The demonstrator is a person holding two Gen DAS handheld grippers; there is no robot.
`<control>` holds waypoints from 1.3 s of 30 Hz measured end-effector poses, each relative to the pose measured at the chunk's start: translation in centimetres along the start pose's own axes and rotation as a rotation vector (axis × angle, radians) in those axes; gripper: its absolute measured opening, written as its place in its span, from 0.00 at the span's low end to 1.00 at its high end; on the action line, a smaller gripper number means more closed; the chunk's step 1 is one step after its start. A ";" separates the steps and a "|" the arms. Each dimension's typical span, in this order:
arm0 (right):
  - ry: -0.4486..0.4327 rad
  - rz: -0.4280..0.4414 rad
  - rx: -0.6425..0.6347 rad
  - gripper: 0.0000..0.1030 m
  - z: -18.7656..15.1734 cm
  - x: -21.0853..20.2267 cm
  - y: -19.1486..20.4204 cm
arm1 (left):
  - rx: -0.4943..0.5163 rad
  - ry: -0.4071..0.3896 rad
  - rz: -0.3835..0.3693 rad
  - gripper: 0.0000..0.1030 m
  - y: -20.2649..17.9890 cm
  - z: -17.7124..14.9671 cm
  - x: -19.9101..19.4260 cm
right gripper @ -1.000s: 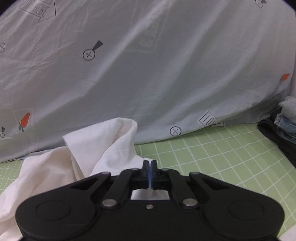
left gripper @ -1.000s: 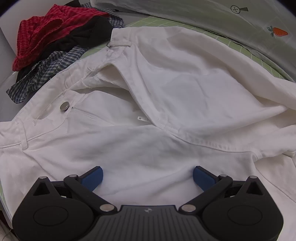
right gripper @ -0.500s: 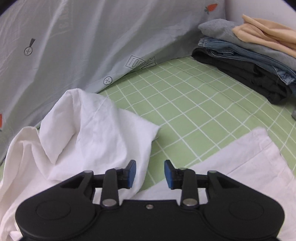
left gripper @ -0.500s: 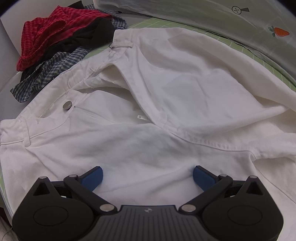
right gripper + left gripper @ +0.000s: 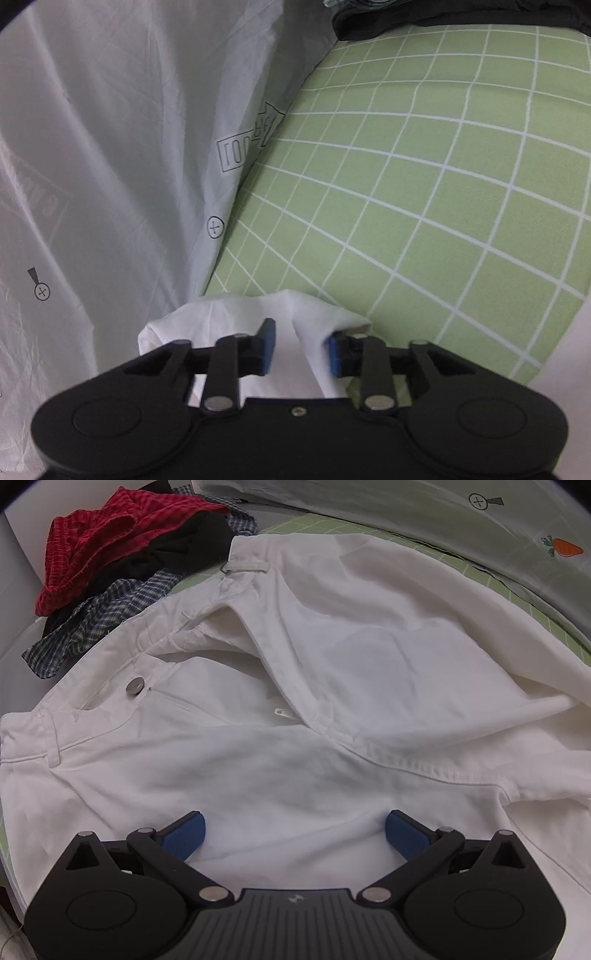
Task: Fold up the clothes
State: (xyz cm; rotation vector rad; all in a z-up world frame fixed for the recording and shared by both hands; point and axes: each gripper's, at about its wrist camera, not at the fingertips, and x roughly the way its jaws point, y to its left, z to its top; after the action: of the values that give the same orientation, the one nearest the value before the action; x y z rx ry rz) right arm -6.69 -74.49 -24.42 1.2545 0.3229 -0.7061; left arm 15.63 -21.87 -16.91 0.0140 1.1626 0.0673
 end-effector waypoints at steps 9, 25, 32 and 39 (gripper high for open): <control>-0.528 0.017 -0.592 0.02 -2.4 -15.8 11.1 | 0.004 -0.001 -0.001 1.00 0.3 -0.2 -0.1; -0.262 -0.473 -0.575 0.57 -2.1 -11.3 0.1 | 0.027 0.005 0.010 1.00 0.4 -0.2 -0.1; -0.095 -0.361 -0.742 0.75 2.8 -2.8 1.9 | 0.067 0.003 0.039 1.00 -0.2 -0.1 -0.3; 0.070 -0.248 -0.813 0.77 6.4 4.1 2.9 | 0.064 0.005 0.054 1.00 -0.3 -0.2 -0.3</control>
State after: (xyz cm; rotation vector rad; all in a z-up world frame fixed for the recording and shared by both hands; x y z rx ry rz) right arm -2.71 -81.42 -22.71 0.4671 0.7460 -0.6406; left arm 15.30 -22.15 -16.75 0.1017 1.1691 0.0784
